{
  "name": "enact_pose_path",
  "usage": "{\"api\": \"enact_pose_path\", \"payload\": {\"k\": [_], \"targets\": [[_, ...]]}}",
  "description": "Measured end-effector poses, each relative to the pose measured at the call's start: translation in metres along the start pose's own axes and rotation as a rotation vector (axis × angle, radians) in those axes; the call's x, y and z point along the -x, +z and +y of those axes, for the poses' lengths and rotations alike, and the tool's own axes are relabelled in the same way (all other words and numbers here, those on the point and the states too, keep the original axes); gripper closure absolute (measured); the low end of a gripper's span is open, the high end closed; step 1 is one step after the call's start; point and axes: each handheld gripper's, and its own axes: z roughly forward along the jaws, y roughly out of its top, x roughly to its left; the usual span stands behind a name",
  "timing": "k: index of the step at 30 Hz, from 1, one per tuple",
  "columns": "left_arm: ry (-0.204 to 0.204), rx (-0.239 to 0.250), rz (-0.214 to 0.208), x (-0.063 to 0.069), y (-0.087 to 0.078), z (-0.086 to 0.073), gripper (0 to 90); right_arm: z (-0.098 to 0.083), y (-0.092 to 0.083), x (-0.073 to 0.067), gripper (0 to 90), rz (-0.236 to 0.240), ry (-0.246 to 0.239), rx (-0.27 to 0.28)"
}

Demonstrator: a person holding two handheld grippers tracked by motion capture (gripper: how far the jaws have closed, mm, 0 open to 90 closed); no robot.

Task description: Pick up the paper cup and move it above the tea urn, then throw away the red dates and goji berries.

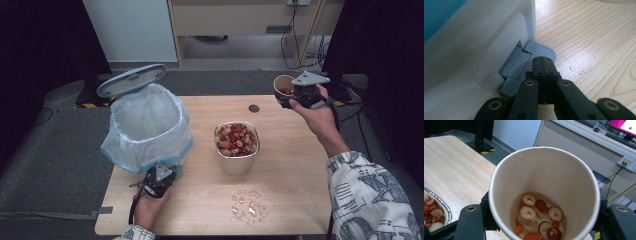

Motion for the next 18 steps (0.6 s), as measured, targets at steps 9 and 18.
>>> {"api": "enact_pose_path", "payload": {"k": [9, 18], "targets": [[0.000, -0.001, 0.002, 0.000, 0.000, 0.000, 89.7, 0.012, -0.002, -0.005, 33.0, 0.015, -0.054, -0.001], [0.003, -0.001, 0.005, 0.001, 0.000, 0.000, 89.7, 0.029, -0.005, -0.012, 33.0, 0.002, -0.142, 0.014]]}}
